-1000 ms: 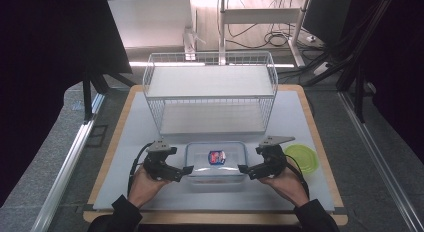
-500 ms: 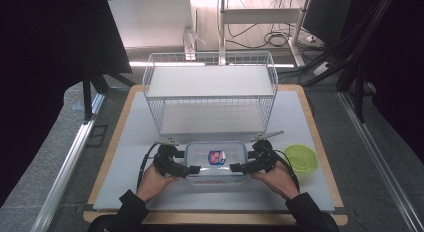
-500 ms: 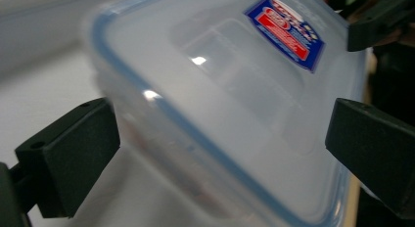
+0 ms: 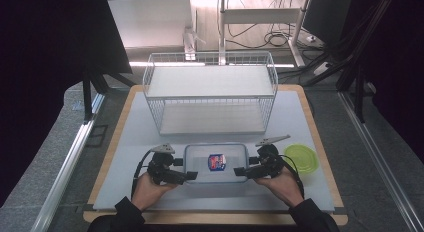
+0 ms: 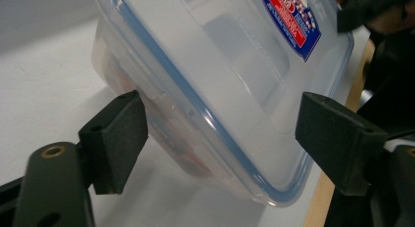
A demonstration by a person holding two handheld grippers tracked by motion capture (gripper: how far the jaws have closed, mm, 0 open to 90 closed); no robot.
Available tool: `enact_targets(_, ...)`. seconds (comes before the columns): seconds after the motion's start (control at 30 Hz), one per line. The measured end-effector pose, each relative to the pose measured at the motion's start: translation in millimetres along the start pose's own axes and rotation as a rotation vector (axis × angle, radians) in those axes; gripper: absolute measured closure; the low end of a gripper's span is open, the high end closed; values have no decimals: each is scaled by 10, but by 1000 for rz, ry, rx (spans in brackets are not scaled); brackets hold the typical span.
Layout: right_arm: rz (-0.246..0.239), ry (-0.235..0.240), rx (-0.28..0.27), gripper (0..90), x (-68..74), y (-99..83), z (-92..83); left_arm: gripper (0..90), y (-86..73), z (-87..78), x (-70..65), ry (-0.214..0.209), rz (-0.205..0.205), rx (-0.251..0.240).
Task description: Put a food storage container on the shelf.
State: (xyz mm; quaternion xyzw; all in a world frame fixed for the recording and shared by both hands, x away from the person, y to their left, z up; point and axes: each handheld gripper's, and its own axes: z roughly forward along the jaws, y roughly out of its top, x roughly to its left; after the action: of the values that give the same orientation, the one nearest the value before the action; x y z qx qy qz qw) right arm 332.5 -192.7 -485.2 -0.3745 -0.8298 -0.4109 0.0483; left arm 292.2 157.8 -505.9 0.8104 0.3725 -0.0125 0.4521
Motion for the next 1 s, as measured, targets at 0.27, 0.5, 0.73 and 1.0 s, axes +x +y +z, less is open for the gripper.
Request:
enact_targets(0.27,27,29,-27,427,6,-54,-137,444,-88,-138,70,-60,-77,-87)
enact_targets(0.5,14,2,-37,480,60,-43,-171,504,-71,-184,67,-36,-93,-126)
enact_targets(0.73,-7,-27,-61,489,105,-29,-167,516,-31,-203,41,4,-90,-135)
enact_targets(1.0,-30,-23,-97,484,121,38,-214,533,66,-303,21,3,-79,-165)
